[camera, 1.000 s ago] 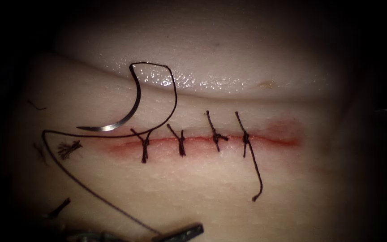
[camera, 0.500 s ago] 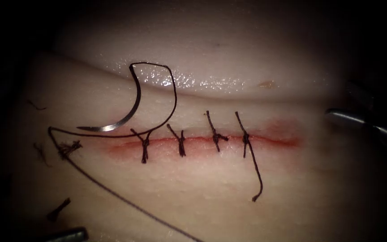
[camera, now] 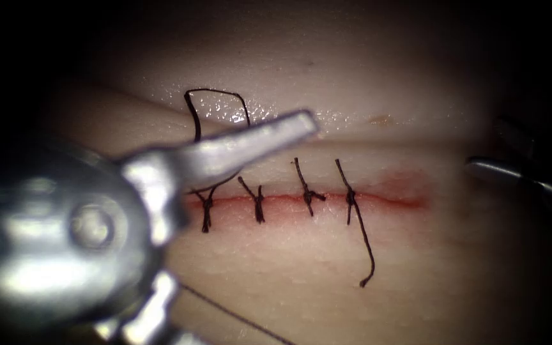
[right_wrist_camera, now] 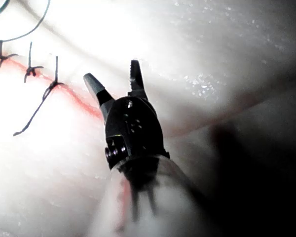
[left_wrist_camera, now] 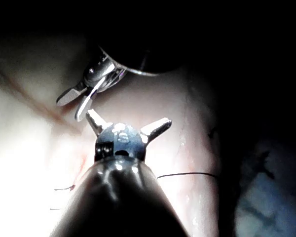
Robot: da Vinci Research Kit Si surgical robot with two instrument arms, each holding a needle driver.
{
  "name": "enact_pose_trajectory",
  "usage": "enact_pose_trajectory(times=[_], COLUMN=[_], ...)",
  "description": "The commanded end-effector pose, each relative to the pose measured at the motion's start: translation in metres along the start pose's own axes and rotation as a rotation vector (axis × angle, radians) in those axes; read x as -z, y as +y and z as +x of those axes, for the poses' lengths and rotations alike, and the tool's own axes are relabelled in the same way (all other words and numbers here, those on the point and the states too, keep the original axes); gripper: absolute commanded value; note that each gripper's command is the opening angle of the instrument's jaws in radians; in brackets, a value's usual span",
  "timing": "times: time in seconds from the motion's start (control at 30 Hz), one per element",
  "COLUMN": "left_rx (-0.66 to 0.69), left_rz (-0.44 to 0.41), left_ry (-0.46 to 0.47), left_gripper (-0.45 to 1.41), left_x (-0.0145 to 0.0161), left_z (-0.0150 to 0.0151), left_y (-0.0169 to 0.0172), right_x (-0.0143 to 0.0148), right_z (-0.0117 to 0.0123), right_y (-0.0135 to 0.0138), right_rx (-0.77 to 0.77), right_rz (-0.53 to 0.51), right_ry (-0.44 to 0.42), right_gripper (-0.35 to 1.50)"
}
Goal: Wound Closure
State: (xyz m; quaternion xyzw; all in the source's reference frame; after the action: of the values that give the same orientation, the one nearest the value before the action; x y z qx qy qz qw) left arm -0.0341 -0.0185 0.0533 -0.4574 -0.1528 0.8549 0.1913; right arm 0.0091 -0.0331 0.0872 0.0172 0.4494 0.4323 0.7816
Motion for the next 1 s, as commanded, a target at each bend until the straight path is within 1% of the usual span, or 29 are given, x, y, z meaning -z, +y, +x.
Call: enact_pose_trajectory(times=[0.03,0.07,0.1,0.13,0.2,0.23,0.27,0.3,0.33,0.4,0.43,0.47,0.53,0.57,0.63,0.73,0.87,0.93,1.0], left_rx=[0.006,0.011,0.017,0.012,0.008,0.027,0.027,0.047,0.091,0.128,0.128,0.145,0.166,0.187,0.215,0.293,0.337,0.366,0.373], left_rz=[0.016,0.034,0.064,0.085,0.115,0.137,0.137,0.142,0.149,0.158,0.158,0.163,0.176,0.192,0.206,0.197,0.220,0.232,0.237], left_ry=[-0.010,-0.017,-0.030,-0.040,-0.051,-0.053,-0.053,-0.048,-0.043,-0.042,-0.042,-0.041,-0.044,-0.053,-0.068,-0.061,-0.054,-0.049,-0.050], left_gripper=[1.08,1.07,1.05,1.03,1.01,0.91,0.91,0.91,0.91,0.90,0.90,0.88,0.86,0.83,0.83,0.80,0.65,0.56,0.53], left_x=[-0.0018,-0.0030,-0.0050,-0.0063,-0.0085,-0.0109,-0.0109,-0.0115,-0.0126,-0.0134,-0.0134,-0.0138,-0.0145,-0.0153,-0.0164,-0.0192,-0.0214,-0.0225,-0.0230], left_z=[-0.0003,-0.0005,-0.0009,-0.0014,-0.0025,-0.0043,-0.0043,-0.0050,-0.0065,-0.0082,-0.0082,-0.0098,-0.0119,-0.0138,-0.0154,-0.0186,-0.0206,-0.0220,-0.0227], left_y=[-0.0001,-0.0004,-0.0008,-0.0010,-0.0011,-0.0015,-0.0015,-0.0017,-0.0023,-0.0029,-0.0029,-0.0031,-0.0031,-0.0029,-0.0024,-0.0010,-0.0006,-0.0011,-0.0015], right_x=[-0.0009,-0.0010,-0.0011,-0.0012,-0.0013,-0.0014,-0.0014,-0.0014,-0.0013,-0.0012,-0.0012,-0.0011,-0.0011,-0.0011,-0.0010,-0.0010,-0.0011,-0.0011,-0.0011], right_z=[-0.0003,-0.0002,-0.0002,-0.0001,0.0000,0.0000,0.0000,0.0000,0.0000,-0.0001,-0.0001,0.0000,0.0000,0.0001,0.0002,0.0002,-0.0001,-0.0004,-0.0005], right_y=[-0.0007,-0.0008,-0.0012,-0.0013,-0.0015,-0.0018,-0.0018,-0.0018,-0.0019,-0.0019,-0.0019,-0.0020,-0.0020,-0.0019,-0.0017,-0.0015,-0.0018,-0.0020,-0.0022], right_rx=[0.012,0.036,0.119,0.148,0.194,0.206,0.206,0.206,0.206,0.208,0.208,0.210,0.223,0.223,0.225,0.220,0.198,0.195,0.190], right_rz=[0.003,0.006,0.012,0.013,0.012,0.014,0.014,0.015,0.016,0.005,0.005,0.001,0.006,0.011,-0.007,-0.020,-0.025,-0.025,-0.025], right_ry=[-0.020,-0.036,-0.059,-0.063,-0.060,-0.067,-0.067,-0.070,-0.069,-0.082,-0.082,-0.106,-0.129,-0.142,-0.153,-0.158,-0.156,-0.163,-0.165], right_gripper=[0.89,0.86,0.69,0.64,0.64,0.64,0.64,0.64,0.62,0.54,0.54,0.44,0.36,0.14,0.14,0.14,0.12,0.09,0.07])
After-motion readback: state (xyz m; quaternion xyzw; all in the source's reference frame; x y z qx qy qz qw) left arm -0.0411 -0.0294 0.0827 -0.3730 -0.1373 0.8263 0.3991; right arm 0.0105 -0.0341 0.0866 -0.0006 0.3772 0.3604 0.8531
